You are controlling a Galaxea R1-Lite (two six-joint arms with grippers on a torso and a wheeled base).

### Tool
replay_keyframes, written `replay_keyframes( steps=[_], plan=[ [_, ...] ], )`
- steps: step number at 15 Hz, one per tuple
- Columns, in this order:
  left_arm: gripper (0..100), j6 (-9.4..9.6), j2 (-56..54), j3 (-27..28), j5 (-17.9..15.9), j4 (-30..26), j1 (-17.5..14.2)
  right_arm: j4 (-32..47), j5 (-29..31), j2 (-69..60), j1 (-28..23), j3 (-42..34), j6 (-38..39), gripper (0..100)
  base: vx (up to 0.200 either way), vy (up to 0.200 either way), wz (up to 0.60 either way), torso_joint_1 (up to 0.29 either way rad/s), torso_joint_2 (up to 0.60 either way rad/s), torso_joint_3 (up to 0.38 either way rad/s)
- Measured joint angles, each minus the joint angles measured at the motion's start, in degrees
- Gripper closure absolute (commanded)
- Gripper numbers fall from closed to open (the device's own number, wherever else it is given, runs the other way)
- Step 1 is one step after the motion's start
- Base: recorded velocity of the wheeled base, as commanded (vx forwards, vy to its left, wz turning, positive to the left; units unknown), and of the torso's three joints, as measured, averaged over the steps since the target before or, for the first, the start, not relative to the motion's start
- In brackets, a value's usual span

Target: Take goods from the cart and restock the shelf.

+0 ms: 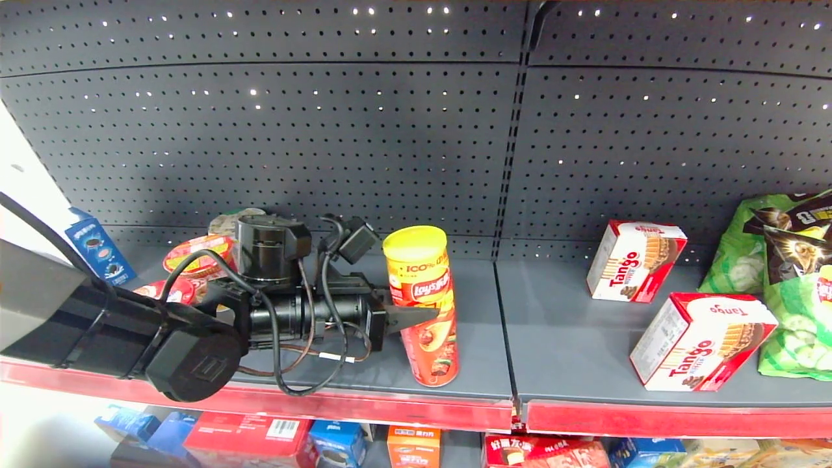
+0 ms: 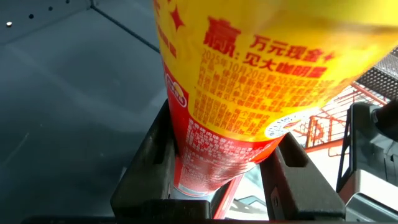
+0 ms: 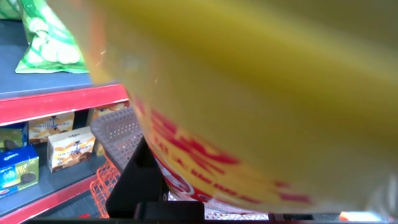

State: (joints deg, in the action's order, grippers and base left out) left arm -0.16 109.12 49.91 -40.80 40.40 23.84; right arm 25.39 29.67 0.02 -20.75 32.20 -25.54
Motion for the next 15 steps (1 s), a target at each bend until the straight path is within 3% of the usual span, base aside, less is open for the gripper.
replay_keyframes(
  steps=[8,11,15],
  plan=[
    [100,0.09,-3.55,0.54,-0.04,-0.2,-0.2,0.0,-0.06,0.0,0.0,-0.45,0.06,100,0.0,0.0,0.0,0.0,0.0,0.0],
    [100,1.9,-3.66,0.5,-0.11,-0.22,-0.06,-0.05,-0.06,0.0,0.0,-0.63,0.06,100,0.0,0.0,0.0,0.0,0.0,0.0],
    [100,2.04,-2.84,0.5,-0.13,-0.2,0.54,-0.07,0.0,0.0,0.0,-0.69,0.09,100,0.0,0.0,0.0,0.0,0.0,0.0]
  ],
)
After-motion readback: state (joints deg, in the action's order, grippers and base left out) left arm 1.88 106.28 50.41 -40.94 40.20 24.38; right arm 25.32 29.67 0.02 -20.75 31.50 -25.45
